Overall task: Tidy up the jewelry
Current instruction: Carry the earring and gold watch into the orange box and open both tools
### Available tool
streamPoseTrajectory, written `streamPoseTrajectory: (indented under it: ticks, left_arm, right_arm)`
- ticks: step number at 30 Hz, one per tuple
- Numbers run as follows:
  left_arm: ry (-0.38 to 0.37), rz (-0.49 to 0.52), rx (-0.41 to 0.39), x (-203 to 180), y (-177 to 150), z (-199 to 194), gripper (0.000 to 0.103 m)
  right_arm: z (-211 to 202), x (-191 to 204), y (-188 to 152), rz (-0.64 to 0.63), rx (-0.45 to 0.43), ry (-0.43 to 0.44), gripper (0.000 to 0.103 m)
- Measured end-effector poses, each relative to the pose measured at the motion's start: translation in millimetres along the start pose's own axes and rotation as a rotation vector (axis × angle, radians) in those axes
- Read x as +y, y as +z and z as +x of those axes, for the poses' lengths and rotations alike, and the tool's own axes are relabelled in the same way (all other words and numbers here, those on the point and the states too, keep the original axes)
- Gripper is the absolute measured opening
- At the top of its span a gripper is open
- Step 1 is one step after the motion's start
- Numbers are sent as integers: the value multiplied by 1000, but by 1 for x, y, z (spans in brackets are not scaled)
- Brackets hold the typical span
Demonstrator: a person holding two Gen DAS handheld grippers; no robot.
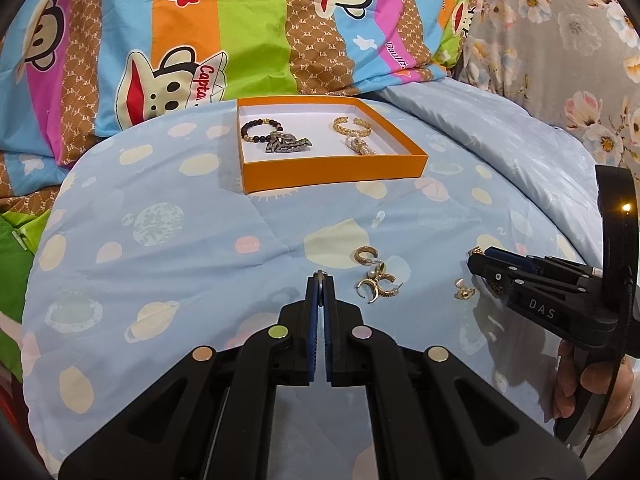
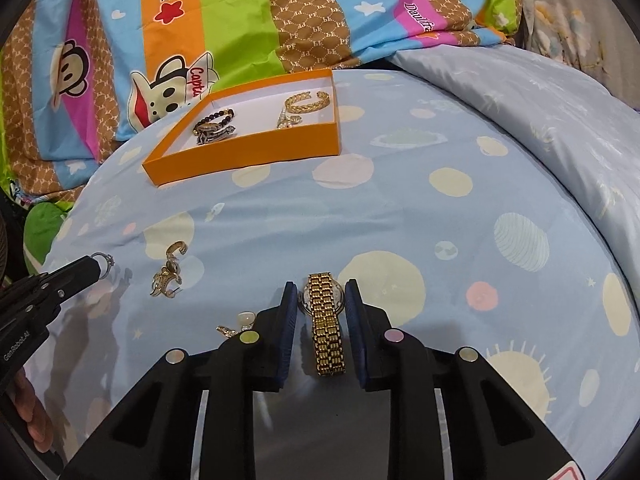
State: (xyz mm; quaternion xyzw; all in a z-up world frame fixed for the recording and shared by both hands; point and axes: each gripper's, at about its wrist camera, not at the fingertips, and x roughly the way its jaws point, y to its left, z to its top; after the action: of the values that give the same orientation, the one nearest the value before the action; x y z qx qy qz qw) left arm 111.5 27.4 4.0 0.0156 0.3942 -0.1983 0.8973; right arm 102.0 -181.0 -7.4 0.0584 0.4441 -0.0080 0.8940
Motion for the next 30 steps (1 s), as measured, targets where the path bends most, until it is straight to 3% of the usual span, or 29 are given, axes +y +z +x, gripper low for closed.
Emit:
streamPoseTrajectory:
  ticks: [8,20,25,30]
  left_arm:
    - [18,10,-38,0,24,3,2]
    - [56,-1,-136,10,104,35,1]
    - [60,-22,-141,16,126,62,1]
    - [69,-37,-117,21,132,92,2]
  right_arm:
    - [-15,3,38,22,-92,68,23]
    - [7,20,127,-6,-214,111,23]
    - [36,20,153,-2,-203,119,23]
    - [67,19,156,-16,-169,102,23]
